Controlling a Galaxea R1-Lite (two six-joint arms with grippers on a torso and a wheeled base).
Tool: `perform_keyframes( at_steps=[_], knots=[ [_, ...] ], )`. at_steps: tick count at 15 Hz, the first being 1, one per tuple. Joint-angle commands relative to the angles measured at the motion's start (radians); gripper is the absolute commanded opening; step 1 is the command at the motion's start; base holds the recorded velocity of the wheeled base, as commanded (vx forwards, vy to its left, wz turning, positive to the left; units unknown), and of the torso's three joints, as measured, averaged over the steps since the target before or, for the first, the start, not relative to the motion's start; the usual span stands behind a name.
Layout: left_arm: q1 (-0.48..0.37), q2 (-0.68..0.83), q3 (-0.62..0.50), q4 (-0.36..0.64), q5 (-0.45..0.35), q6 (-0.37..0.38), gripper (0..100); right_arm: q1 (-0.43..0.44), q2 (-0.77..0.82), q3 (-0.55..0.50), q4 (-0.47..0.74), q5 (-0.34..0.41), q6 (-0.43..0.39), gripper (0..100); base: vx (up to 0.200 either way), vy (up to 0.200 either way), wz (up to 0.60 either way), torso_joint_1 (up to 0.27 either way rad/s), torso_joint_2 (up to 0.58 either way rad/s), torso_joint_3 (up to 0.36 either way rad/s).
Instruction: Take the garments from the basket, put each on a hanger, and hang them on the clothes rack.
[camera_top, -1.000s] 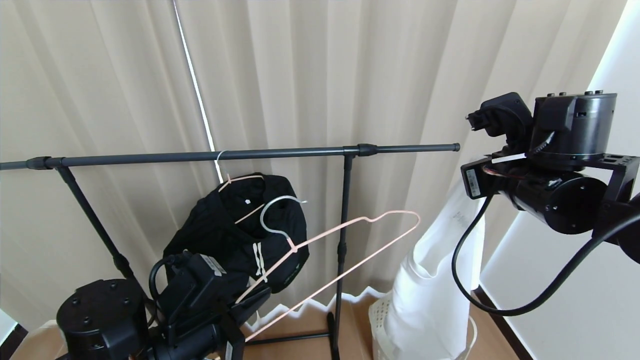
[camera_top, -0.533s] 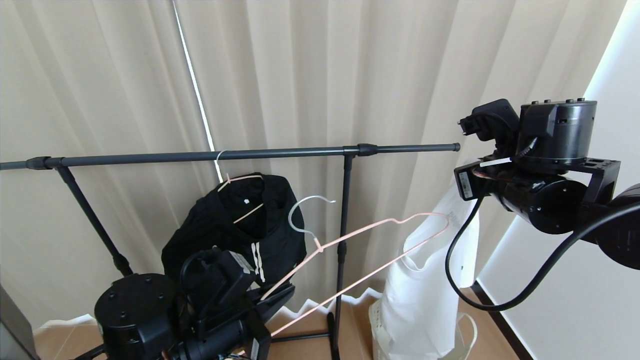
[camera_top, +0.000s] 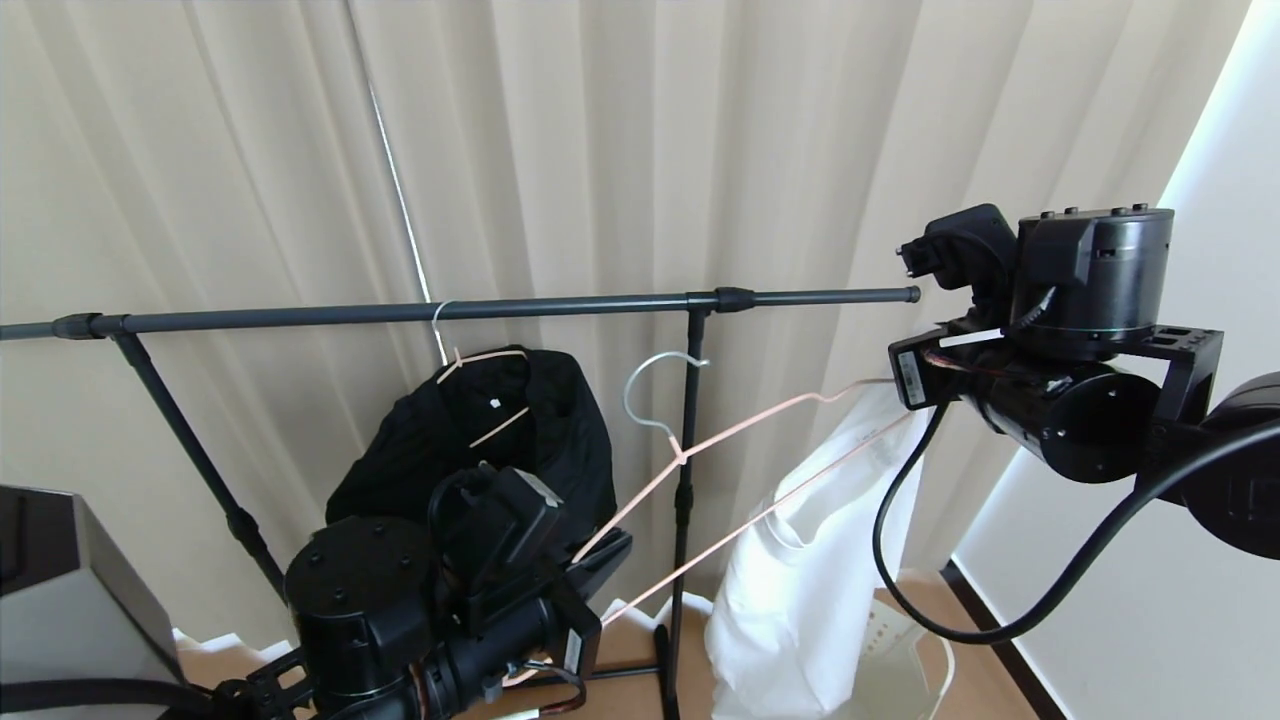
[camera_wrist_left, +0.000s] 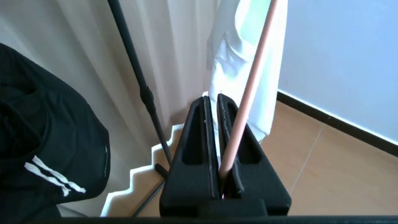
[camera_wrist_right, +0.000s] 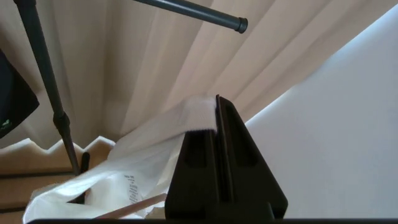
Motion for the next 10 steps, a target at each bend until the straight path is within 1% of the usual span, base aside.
perform_keyframes(
  at_steps=[1, 3, 4, 5, 6, 7, 10],
  knots=[
    [0.0, 0.028, -0.026, 0.0, 0.004, -0.002, 0, 0.021, 0.015, -0.01, 0.0, -0.023, 0.014, 0, 0.0, 0.0, 0.0, 0.0, 0.0, 0.0],
    [0.0, 0.061, -0.08, 0.0, 0.066, -0.016, 0, 0.056, 0.035, -0.019, -0.009, -0.1, 0.02, 0, 0.0, 0.0, 0.0, 0.0, 0.0, 0.0],
    [0.0, 0.071, -0.094, 0.002, 0.083, -0.019, 0, 0.059, 0.039, -0.017, -0.031, -0.114, 0.02, 0, 0.0, 0.0, 0.0, 0.0, 0.0, 0.0],
    [0.0, 0.084, -0.106, 0.0, 0.095, -0.022, 0, 0.068, 0.062, -0.016, -0.077, -0.146, 0.02, 0, 0.0, 0.0, 0.0, 0.0, 0.0, 0.0],
    [0.0, 0.085, -0.106, 0.0, 0.095, -0.022, 0, 0.068, 0.075, -0.017, -0.098, -0.178, 0.018, 0, 0.0, 0.0, 0.0, 0.0, 0.0, 0.0],
    [0.0, 0.084, -0.106, 0.0, 0.098, -0.022, 0, 0.068, 0.104, -0.022, -0.147, -0.25, 0.014, 0, 0.0, 0.0, 0.0, 0.0, 0.0, 0.0],
    [0.0, 0.084, -0.111, 0.002, 0.109, -0.026, 0, 0.083, 0.122, -0.025, -0.171, -0.263, 0.014, 0, 0.0, 0.0, 0.0, 0.0, 0.0, 0.0]
  ],
)
